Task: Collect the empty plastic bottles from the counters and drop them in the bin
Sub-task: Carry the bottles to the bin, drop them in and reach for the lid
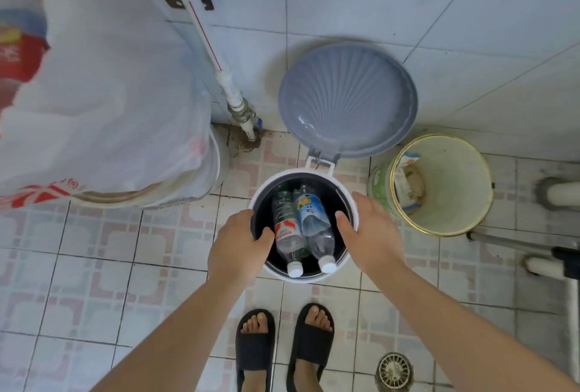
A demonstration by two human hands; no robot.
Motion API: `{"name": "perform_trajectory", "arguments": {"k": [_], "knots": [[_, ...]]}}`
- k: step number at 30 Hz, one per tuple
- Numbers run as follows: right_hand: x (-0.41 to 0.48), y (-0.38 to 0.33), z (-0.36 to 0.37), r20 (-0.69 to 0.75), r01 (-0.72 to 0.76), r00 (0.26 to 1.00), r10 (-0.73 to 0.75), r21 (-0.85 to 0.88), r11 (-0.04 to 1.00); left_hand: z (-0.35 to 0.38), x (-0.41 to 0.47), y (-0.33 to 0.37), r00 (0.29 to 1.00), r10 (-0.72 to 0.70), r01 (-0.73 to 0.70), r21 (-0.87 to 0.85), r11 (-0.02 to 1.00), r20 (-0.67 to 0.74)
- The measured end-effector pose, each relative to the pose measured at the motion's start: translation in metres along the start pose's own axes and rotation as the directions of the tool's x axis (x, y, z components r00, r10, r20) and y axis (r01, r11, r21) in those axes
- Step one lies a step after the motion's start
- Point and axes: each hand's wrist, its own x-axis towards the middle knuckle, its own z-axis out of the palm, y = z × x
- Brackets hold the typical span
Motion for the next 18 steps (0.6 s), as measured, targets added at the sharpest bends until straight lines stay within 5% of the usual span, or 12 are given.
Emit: {"name": "perform_trajectory", "arguments": {"k": [18], "knots": [[0.038, -0.068, -0.132, -0.256, 0.203, 0.944, -0.21, -0.052, 0.978, -0.093, -0.028, 0.074, 0.937, 0.289, -0.274, 0.103, 0.956, -0.197]]}}
